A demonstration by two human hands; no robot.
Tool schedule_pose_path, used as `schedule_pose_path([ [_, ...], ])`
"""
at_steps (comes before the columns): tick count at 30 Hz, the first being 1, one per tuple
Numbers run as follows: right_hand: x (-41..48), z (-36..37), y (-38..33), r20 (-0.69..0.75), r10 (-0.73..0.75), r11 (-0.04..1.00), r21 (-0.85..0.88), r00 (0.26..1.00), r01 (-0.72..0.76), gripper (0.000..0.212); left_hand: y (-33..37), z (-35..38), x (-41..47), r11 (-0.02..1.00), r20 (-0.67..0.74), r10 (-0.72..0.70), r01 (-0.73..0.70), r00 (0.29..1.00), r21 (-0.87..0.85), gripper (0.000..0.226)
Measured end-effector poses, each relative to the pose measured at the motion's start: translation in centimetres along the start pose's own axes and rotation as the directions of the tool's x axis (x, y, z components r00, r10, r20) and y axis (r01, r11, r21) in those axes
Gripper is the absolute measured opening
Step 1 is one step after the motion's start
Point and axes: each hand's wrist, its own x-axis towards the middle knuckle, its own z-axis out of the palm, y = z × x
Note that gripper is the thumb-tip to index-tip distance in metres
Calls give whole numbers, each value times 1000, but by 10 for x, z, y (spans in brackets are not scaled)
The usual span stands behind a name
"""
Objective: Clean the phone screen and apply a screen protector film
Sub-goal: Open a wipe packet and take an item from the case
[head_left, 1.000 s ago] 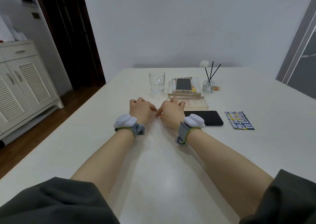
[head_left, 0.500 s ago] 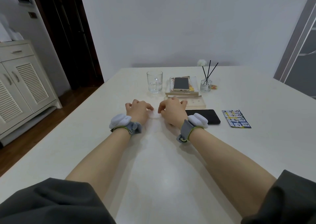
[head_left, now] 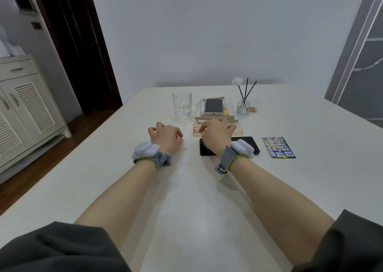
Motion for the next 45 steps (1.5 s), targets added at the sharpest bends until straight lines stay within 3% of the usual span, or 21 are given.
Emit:
schedule_pose_path([
  [5,18,-18,37,-103,291,956,7,951,-292,29,22,1,13,997,-101,62,-67,993,-46,24],
  [11,31,-29,85,-98,459,886,-19,883,-463,23,51,15,32,980,-83,192,-196,978,-42,18],
  [22,39,-24,124,-54,387,920,92,920,-381,41,68,30,49,951,-32,272,-264,962,164,16],
  [28,37,-21,128,-64,358,917,212,932,-337,45,65,29,51,941,-51,310,-299,949,160,13],
  [32,36,-24,128,-114,331,921,255,937,-294,33,63,29,50,946,-80,312,-301,947,123,14],
  [37,31,-35,122,-255,293,926,315,922,-207,21,65,19,45,971,-130,237,-239,963,-5,21],
  [40,28,-52,118,-302,276,859,503,913,-93,12,73,3,43,945,-242,111,-178,964,-275,27],
  [43,26,-71,116,-245,292,702,712,924,-33,10,81,-15,41,708,-219,-30,-134,975,-693,34],
  [45,23,-78,117,-203,326,632,773,923,-53,13,81,-23,40,597,-177,-101,-82,979,-798,38],
])
